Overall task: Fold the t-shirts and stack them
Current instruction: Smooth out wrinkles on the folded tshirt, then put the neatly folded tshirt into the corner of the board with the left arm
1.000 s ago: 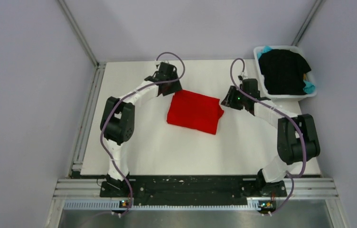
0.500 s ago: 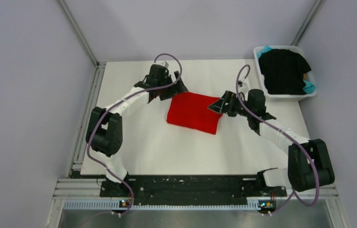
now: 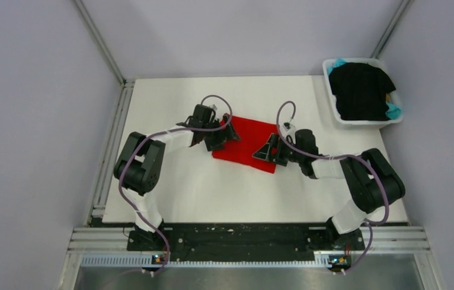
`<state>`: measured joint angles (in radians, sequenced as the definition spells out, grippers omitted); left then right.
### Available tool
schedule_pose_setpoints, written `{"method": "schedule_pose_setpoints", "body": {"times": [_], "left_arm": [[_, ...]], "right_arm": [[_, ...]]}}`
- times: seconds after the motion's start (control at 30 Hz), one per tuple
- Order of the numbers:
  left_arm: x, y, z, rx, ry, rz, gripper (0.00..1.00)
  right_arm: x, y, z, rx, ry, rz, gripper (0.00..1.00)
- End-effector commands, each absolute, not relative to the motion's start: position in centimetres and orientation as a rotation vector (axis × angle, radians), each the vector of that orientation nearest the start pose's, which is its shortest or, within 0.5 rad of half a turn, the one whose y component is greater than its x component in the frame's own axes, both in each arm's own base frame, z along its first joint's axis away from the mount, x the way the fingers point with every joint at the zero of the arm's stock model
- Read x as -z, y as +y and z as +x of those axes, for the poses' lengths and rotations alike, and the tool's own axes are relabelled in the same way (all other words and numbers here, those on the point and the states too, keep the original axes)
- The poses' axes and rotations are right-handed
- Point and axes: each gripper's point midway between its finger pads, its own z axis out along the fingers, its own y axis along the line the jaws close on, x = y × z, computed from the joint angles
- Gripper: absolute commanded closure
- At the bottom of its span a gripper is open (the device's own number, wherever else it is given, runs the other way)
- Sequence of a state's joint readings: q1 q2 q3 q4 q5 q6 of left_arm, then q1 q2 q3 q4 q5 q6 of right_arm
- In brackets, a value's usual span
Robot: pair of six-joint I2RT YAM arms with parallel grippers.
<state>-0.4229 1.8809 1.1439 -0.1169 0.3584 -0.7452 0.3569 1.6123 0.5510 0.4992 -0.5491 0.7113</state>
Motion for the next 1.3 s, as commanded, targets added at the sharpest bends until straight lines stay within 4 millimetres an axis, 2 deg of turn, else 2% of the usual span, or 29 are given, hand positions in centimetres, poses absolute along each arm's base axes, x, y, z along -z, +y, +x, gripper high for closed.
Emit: {"method": "schedule_pose_setpoints", "body": {"times": [0.0, 0.13, 0.2, 0.27, 0.37, 0.47, 0.5, 0.63, 0.7, 0.8, 0.9, 1.07, 1.27], "left_arm": [[-1.6, -23.8, 34.2, 0.786, 2.672, -0.326, 0.01], [-0.7, -21.6, 32.0, 0.674, 2.696, -0.354, 0.01], [-0.2, -21.2, 29.9, 0.701, 2.713, -0.367, 0.01], [0.1, -21.2, 27.8, 0.749, 2.728, -0.362, 0.03], [-1.1, -21.4, 26.0, 0.75, 2.713, -0.285, 0.04], [-3.5, -21.2, 25.7, 0.682, 2.657, -0.214, 0.04], [-4.6, -21.1, 25.8, 0.669, 2.627, -0.207, 0.03], [-7.6, -19.6, 26.5, 0.598, 2.529, -0.256, 0.01], [-8.3, -17.6, 27.6, 0.467, 2.483, -0.329, 0.01], [-8.2, -16.0, 28.5, 0.354, 2.472, -0.396, 0.01], [-6.8, -15.7, 29.6, 0.331, 2.5, -0.437, 0.01], [-4.4, -16.8, 31.5, 0.35, 2.548, -0.451, 0.12], [-0.8, -18.9, 32.7, 0.392, 2.66, -0.435, 0.44]], "right_arm": [[0.0, 19.9, 28.3, -0.931, 2.438, 0.192, 0.06], [0.3, 18.5, 26.5, -0.863, 2.455, 0.188, 0.06], [0.1, 17.7, 25.7, -0.824, 2.459, 0.188, 0.06], [-1.1, 17.5, 25.2, -0.828, 2.437, 0.155, 0.06], [-5.2, 17.8, 25.4, -0.85, 2.348, 0.075, 0.05], [-9.4, 16.8, 25.9, -0.798, 2.231, 0.049, 0.03], [-11.0, 16.6, 26.0, -0.792, 2.177, 0.041, 0.02], [-13.8, 14.7, 25.2, -0.72, 2.075, 0.073, 0.01], [-14.3, 14.1, 24.9, -0.704, 2.037, 0.086, 0.01], [-14.3, 13.3, 24.7, -0.675, 2.018, 0.116, 0.01], [-14.3, 13.3, 24.7, -0.672, 2.024, 0.118, 0.01], [-13.8, 13.6, 24.5, -0.68, 2.051, 0.103, 0.01], [-13.4, 13.4, 24.9, -0.657, 2.064, 0.107, 0.01]]}}
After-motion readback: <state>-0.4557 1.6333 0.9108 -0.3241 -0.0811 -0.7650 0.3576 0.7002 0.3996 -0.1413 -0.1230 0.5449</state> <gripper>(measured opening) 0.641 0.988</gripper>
